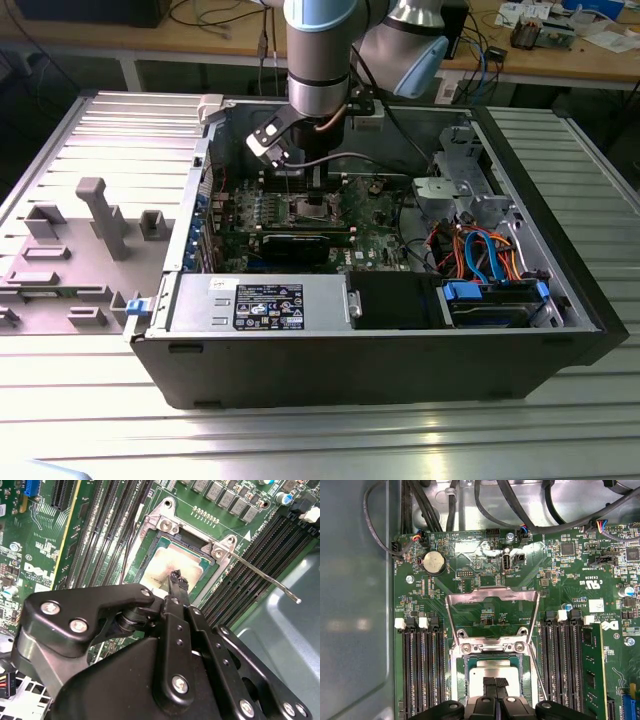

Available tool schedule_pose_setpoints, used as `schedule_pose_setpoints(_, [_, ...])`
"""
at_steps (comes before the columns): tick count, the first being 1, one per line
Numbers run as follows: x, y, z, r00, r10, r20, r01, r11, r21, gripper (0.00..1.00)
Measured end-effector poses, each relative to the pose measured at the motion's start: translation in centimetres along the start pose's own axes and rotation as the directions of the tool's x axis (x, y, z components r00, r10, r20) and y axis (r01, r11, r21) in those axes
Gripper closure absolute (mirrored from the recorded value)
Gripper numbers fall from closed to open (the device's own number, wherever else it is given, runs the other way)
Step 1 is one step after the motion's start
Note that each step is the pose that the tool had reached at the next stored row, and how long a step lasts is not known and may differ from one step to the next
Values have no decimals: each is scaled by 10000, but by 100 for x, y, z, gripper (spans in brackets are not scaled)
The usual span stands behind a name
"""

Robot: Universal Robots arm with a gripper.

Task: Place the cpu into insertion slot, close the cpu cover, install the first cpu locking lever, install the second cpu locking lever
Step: 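Close the cpu cover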

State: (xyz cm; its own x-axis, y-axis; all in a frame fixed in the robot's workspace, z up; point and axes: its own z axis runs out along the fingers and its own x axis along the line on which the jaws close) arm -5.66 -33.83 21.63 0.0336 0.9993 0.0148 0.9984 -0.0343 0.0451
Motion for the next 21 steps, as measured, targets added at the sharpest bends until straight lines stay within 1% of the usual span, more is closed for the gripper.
schedule_pose_setpoints(8, [0,1,-2,10000,-1,2,1,10000,2,89])
schedule_pose_setpoints(14, [2,5,-101,10000,-1,9,1,10000,1,89])
schedule_pose_setpoints(21, [2,5,-105,10000,-1,9,1,10000,1,89])
